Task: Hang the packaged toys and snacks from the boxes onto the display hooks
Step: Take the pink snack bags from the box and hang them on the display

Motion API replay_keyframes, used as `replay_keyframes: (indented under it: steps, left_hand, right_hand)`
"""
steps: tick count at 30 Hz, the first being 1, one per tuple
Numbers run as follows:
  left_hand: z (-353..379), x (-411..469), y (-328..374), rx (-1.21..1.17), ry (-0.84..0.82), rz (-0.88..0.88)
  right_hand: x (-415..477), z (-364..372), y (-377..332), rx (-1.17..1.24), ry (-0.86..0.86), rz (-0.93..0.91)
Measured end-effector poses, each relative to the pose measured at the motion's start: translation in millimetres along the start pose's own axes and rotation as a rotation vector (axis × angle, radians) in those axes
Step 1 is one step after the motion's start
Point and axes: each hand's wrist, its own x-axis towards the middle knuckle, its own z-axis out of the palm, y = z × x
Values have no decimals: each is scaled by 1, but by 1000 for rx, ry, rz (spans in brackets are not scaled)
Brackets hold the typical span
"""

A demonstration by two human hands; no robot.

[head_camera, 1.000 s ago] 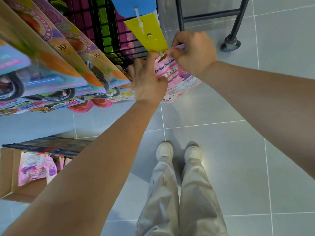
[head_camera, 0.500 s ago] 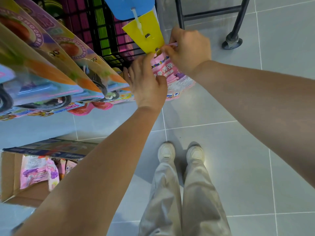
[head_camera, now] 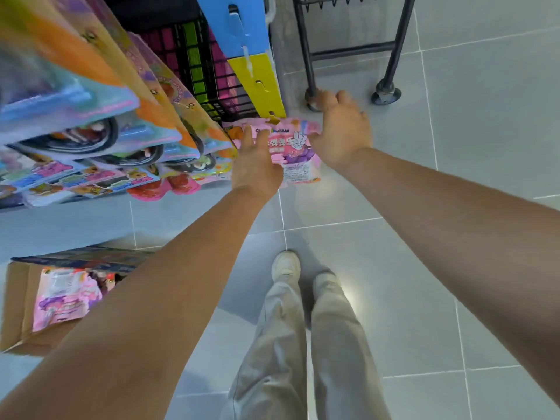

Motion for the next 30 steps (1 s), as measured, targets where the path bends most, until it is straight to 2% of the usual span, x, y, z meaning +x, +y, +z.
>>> replay_keyframes:
  steps: [2,4,10,15,20,25,30]
  left_hand:
    - [-11,-24,-6,-68,-96,-80]
    - [-28,-58,-20,-142,-118,-156]
    - [-76,-163,-84,-350,-11,-400]
    - [-109,-252,-162,-444,97,-569]
    - [-136,-321,-251,-514,161,-692]
    - [-153,-359,-351,-608,249,-823]
    - [-131,-364,-472,-551,111,-913]
  right_hand:
    - [-29,-10,-9,39,-52,-3]
    - [-57,-17,-27,123,-153,-56]
    - [-136,-20,-113,245,-481,-254]
    - [-194,20,-206,71,-710,-427]
    - [-235,76,-314,-41,-769,-589]
    - [-260,150,-417,-111,-805,-661]
    - [-256,249,-475,-148,-856,-553]
